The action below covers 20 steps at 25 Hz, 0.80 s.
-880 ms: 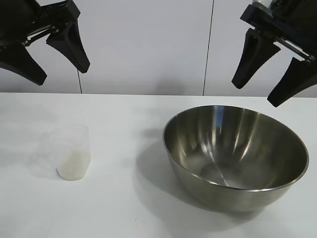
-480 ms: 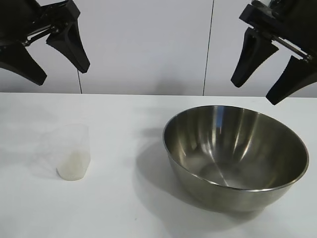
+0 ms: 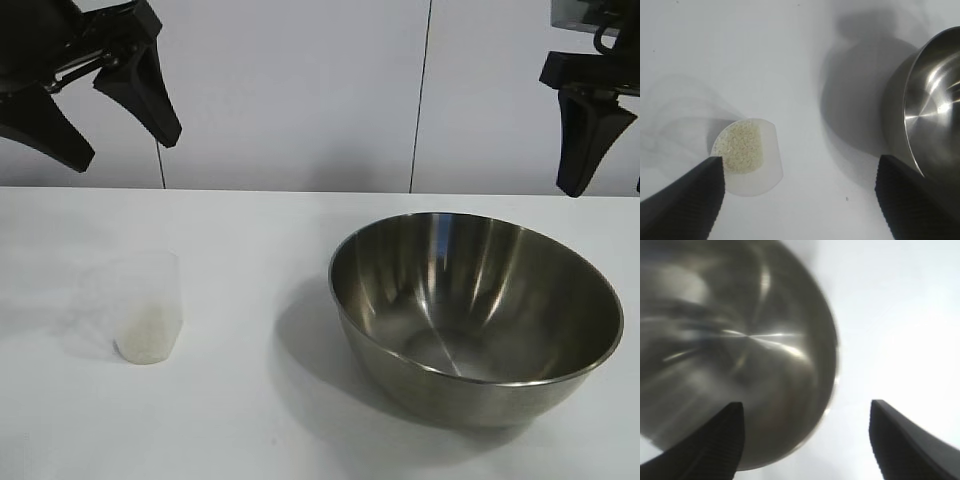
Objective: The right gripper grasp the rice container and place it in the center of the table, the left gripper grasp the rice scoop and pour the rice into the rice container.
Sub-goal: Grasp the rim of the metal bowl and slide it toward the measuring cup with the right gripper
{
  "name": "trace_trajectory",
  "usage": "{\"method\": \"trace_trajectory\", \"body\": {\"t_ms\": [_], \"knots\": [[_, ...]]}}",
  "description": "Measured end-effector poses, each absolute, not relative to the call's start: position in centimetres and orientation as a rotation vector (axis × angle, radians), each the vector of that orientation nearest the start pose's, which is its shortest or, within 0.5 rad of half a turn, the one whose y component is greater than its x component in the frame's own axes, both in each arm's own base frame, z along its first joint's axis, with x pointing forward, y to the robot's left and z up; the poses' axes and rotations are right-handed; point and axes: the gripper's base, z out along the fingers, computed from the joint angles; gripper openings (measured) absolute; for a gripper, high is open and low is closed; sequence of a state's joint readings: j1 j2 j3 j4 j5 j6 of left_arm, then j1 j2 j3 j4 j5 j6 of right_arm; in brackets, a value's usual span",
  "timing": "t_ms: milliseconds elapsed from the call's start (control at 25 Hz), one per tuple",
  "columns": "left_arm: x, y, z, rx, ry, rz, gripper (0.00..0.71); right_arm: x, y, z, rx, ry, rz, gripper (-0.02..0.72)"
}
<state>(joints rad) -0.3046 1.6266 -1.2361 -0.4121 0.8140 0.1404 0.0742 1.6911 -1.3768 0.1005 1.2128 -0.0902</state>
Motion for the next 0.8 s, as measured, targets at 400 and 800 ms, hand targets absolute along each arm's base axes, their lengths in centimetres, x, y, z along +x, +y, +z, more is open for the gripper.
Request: {"method": "trace_trajectory", "body": {"t_ms": [400,800], "knots": [[31.8,-12.8,27.2,0.306,2.657,-0.541,0.598,35.4,3.4,23.1,-0.189,3.062,0.137,0.486],[31.8,-12.8,27.2,0.306,2.657,-0.541,0.598,37.6,4.7,15.4,-0.181,3.170,0.342,0.486]]}}
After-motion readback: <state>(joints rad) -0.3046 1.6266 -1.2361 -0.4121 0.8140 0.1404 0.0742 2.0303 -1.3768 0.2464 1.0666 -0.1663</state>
